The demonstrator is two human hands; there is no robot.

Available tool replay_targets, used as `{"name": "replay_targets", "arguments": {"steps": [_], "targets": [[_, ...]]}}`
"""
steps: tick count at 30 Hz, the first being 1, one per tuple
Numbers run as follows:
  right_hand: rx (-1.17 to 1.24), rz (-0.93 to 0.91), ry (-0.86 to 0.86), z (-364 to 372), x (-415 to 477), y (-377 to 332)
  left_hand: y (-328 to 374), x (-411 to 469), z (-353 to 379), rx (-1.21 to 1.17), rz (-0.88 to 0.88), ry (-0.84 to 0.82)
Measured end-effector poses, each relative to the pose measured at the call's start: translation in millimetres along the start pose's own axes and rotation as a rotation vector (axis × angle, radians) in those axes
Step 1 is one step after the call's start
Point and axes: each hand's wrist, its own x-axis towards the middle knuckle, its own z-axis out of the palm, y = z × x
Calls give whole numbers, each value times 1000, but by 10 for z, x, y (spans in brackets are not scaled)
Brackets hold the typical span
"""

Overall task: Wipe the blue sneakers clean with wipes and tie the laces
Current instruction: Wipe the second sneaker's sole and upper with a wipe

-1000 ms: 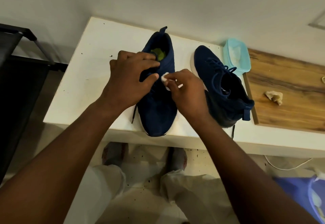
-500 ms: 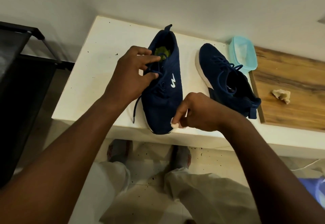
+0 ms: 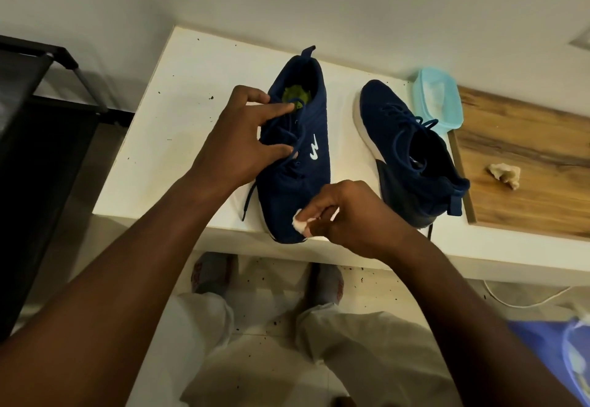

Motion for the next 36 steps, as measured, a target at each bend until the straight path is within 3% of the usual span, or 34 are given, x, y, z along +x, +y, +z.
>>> {"name": "replay_targets", "arguments": {"steps": [3,6,9,11,16,18,21,23,28,30,34,36], "targets": [[-130,53,309,-7,185,142,47,-37,-16,17,-18,-84],[-143,122,535,-16,404,277,113,-91,-74,78,-37,-280],[-174,150,571,7,459,330,184,-173,-138,198,-102,-573],[-118,164,490,-34,384,313,188,-238,-123,322,-108,-666],[207,89,19,-139,79,216,160,-250,-52,483,-56,-601],[190,104,101,-121,93,227,176,-237,-58,502,-60,-614],[34,194,447,-114,246,273,194,-232,-52,525,-52,-606],[0,227,504,-99,311,267,187,-236,-51,527,-58,-590],[35,108,-6,-66,31,17,170,-248,-63,535,-50,-574],[23,95,58,-64,9,58,179,-240,-62,534,-57,-583],[-60,204,449,-91,240,259,191,-235,-59,537,-70,-600],[-77,237,499,-72,289,272,200,-242,-51,543,-73,-597]]}}
